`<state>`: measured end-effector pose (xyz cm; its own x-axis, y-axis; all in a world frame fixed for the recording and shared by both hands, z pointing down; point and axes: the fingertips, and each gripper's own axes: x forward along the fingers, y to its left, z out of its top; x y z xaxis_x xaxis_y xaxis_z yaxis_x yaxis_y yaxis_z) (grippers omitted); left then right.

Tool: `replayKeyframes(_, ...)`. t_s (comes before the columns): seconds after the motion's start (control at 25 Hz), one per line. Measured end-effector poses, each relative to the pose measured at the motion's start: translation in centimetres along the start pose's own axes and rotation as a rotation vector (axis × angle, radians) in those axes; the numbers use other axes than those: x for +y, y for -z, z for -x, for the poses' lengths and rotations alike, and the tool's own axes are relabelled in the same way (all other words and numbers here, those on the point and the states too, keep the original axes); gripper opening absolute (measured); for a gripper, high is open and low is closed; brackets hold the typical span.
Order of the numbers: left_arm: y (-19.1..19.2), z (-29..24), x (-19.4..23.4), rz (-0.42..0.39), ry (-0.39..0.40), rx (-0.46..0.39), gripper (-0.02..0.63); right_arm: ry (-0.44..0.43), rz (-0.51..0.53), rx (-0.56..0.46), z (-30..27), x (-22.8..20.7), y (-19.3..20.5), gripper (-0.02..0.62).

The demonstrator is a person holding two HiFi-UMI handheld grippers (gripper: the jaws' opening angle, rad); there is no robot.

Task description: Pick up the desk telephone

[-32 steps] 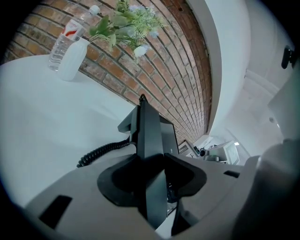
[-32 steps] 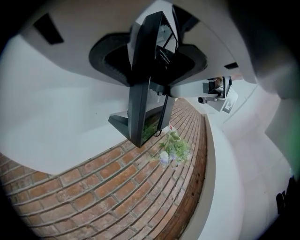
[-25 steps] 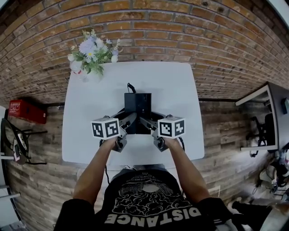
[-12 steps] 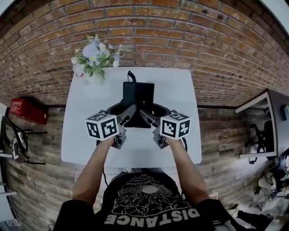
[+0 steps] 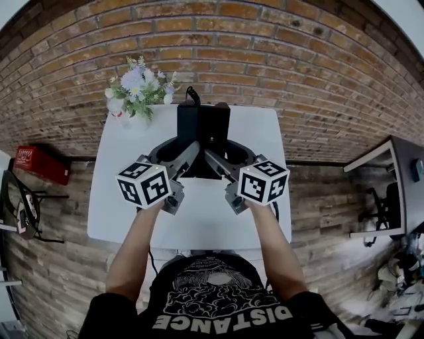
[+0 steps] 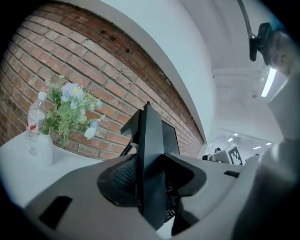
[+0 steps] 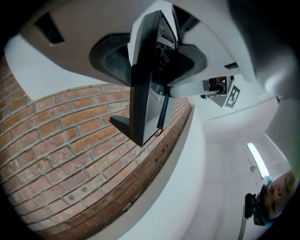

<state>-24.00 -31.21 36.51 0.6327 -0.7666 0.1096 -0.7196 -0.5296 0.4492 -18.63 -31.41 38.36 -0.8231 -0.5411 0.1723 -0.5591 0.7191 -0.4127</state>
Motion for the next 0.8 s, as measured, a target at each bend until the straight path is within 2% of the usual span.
replayKeyframes(0.56, -7.5, 1.3, -3.4, -0.143, -0.007, -0.154, 0.169, -0.059, 0.141, -0.124, 0.6, 3.3, -7.4, 0.235)
replayKeyframes(0.8, -10.1, 2.2, -4.5, -0.166, 0.0, -0.218, 0.169, -0.078, 0.208, -0.164, 0.9, 4.9, -10.0, 0.235)
